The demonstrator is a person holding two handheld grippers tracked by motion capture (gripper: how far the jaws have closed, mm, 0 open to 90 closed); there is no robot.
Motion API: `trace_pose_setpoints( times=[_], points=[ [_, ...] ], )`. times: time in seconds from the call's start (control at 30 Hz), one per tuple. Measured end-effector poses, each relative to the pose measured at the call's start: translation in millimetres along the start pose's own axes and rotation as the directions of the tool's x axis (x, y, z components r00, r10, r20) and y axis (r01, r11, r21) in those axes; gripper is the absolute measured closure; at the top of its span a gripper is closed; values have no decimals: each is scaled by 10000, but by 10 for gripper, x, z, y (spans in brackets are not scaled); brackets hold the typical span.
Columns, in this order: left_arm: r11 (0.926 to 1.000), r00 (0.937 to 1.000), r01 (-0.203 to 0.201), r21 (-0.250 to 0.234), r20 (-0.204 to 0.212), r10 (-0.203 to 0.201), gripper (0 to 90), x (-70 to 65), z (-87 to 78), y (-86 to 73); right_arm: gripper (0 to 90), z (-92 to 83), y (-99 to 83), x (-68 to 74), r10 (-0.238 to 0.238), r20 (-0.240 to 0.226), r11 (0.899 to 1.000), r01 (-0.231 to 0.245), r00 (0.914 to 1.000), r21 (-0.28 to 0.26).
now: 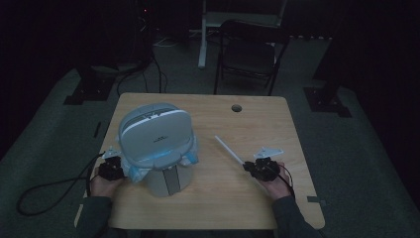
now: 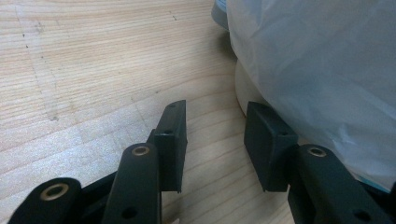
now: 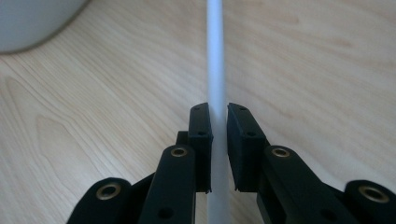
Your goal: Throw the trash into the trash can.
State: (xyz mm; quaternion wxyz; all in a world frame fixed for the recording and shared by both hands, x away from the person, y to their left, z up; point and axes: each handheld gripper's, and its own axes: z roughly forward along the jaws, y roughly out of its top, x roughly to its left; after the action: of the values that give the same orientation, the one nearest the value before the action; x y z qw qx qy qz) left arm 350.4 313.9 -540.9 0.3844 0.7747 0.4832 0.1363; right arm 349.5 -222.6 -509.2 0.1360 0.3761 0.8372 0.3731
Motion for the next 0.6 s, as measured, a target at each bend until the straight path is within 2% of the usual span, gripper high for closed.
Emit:
trace_pose_setpoints(
  times=[0.37,0.6],
  points=[
    [10000,10000,3,1,7,-3,602,1,0,0,801,-163,332,45,-406,-274,9945,378,9988,-981],
    [10000,10000,4,-3,7,-4,603,1,0,0,801,-227,485,71,-594,-396,9893,536,9974,-1360]
  ],
)
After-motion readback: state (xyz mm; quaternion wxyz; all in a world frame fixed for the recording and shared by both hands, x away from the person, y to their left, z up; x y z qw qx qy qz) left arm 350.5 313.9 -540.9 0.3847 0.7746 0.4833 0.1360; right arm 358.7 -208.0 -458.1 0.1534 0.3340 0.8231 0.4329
